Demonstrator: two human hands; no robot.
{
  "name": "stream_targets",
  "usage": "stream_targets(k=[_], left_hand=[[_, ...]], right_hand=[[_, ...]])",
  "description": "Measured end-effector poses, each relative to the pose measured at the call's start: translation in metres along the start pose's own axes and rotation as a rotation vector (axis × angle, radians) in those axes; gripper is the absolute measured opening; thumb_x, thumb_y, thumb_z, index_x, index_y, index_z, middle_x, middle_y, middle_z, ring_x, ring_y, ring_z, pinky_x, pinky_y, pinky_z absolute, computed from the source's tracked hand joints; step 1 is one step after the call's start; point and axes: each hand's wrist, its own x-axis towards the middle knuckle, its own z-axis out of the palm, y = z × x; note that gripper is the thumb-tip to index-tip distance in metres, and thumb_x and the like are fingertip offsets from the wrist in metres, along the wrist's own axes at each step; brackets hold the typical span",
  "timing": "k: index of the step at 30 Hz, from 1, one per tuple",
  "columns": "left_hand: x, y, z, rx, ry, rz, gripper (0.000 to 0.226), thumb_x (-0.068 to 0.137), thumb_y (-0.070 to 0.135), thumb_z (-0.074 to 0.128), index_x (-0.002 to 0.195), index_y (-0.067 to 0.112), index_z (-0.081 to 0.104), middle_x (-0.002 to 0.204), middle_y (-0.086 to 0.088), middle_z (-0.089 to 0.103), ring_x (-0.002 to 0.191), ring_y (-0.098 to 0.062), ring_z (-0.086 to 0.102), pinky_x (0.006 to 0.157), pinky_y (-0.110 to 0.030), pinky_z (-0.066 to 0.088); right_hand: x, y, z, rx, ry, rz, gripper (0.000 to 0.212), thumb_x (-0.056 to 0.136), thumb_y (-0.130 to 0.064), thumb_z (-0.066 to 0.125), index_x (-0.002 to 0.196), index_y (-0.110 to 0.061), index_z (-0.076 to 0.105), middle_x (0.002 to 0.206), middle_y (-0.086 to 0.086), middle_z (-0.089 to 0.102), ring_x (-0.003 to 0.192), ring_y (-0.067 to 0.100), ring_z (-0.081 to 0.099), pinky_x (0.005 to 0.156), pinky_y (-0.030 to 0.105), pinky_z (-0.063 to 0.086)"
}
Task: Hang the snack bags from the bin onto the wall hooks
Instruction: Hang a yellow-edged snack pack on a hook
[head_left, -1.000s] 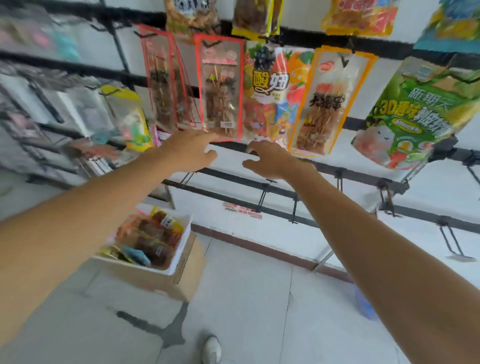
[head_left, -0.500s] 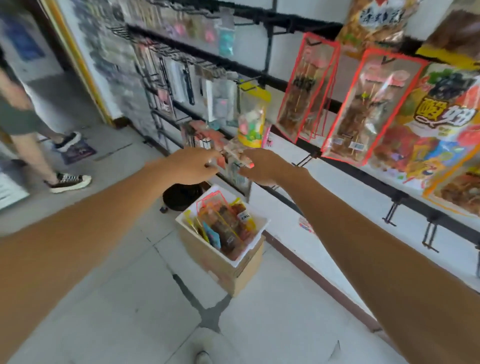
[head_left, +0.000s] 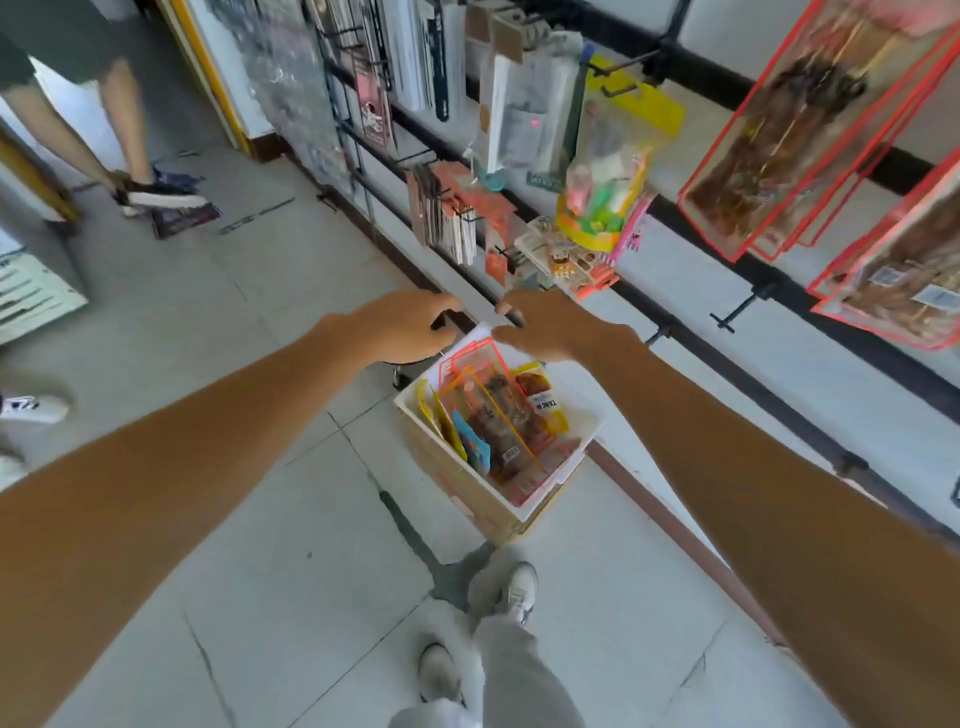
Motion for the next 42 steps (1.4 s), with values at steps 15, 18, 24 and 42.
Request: stream_targets(k=[15,18,24,42], left_hand=[[0.158,-0.104,0.134,-0.148,-0.158,-0.116,0.048,0.098,0.029,0.047,0.145,0.023,0.042,0.145,-0.007,0.049,0.13,-0.026,0.049,0.105,-0.042,0.041],[0.195,-0.125,0.168,-0.172,-0.136,-0.104,0.047,0.099,0.028,0.047,0.145,0.021,0.043,0.144,-0.007,0.05,0.128,-0.025,0.05,0.103,-0.038,0.042],[0.243,-0.152,0.238,-0.255,-0.269,-0.02,0.049,0.1,0.031,0.048,0.147,0.03,0.037,0.143,-0.003,0.048,0.126,-0.02,0.047,0.103,-0.039,0.041],[0.22,-0.145,0.214,-0.357,-0.22,-0.125,0.05,0.099,0.022,0.049,0.147,0.011,0.039,0.147,-0.009,0.046,0.134,-0.021,0.046,0.102,-0.03,0.037]], right_hand=[[0.184,0.103,0.137,0.069,-0.342,0.077,0.052,0.098,-0.045,0.045,0.14,-0.015,0.042,0.139,0.01,0.052,0.124,0.031,0.049,0.095,0.036,0.04],[0.222,0.124,0.177,0.099,-0.344,0.124,0.047,0.098,-0.041,0.048,0.138,-0.017,0.046,0.136,0.006,0.055,0.121,0.03,0.051,0.096,0.037,0.041],[0.282,0.161,0.252,0.189,-0.355,0.222,0.048,0.095,-0.042,0.053,0.136,-0.018,0.049,0.131,0.007,0.059,0.113,0.027,0.057,0.09,0.038,0.048],[0.246,0.156,0.242,0.408,0.022,0.221,0.02,0.094,-0.036,0.052,0.102,-0.02,0.062,0.08,0.001,0.064,0.068,0.023,0.06,0.063,0.036,0.051]])
